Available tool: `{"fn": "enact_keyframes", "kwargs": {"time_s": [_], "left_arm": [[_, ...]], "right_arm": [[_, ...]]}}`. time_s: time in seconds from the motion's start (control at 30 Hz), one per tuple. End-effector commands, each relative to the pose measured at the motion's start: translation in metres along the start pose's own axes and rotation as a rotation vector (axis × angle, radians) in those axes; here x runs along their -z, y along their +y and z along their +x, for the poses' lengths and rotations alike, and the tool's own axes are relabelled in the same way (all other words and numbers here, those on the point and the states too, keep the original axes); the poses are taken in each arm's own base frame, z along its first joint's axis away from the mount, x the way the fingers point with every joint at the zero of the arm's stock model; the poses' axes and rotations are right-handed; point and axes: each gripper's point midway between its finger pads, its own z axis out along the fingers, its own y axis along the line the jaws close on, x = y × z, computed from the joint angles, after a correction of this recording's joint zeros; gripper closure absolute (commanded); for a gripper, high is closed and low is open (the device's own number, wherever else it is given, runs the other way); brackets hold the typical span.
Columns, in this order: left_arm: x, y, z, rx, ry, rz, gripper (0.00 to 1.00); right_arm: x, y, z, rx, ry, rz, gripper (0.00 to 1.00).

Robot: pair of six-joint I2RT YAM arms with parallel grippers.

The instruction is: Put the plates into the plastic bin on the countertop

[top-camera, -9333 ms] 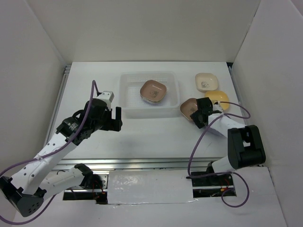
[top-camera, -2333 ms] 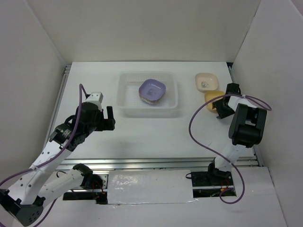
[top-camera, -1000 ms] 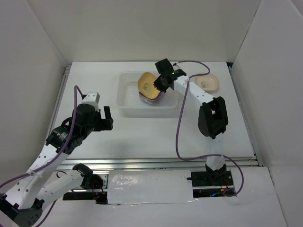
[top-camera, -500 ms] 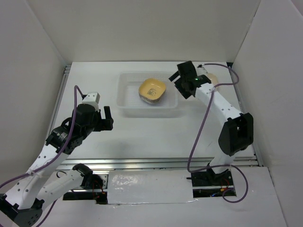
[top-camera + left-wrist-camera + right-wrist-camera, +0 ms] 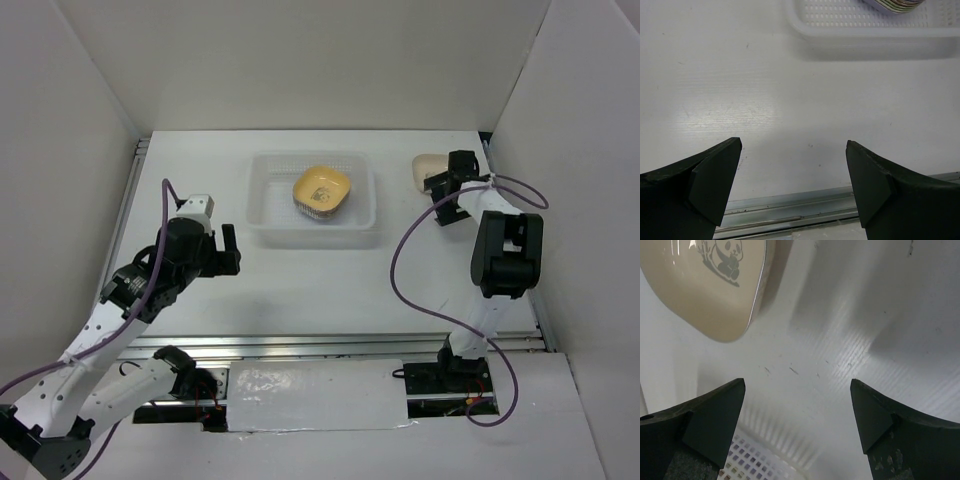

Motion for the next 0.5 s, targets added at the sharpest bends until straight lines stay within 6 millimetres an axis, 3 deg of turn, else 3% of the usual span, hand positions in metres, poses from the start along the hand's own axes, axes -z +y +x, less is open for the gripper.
{"fn": "enact_keyframes", "kwargs": {"time_s": [0.0, 0.13, 0.47], "left_arm": [[-0.004, -0.004, -0.004, -0.004, -0.013, 0.007, 0.01], [-0.007, -0.005, -0.002, -0.007, 0.0, 0.007, 0.01], [-0.01, -0.006, 0.0, -0.017, 0.015, 0.007, 0.01]], "right_arm": [[-0.011, 0.027, -0.01, -0.049, 0.027, -0.123, 0.06], [-0.038, 0.015, -0.013, -0.108, 0.064, -0.116, 0.07], [-0.063, 0.009, -0.03, -0.158, 0.044, -0.068, 0.1]]}}
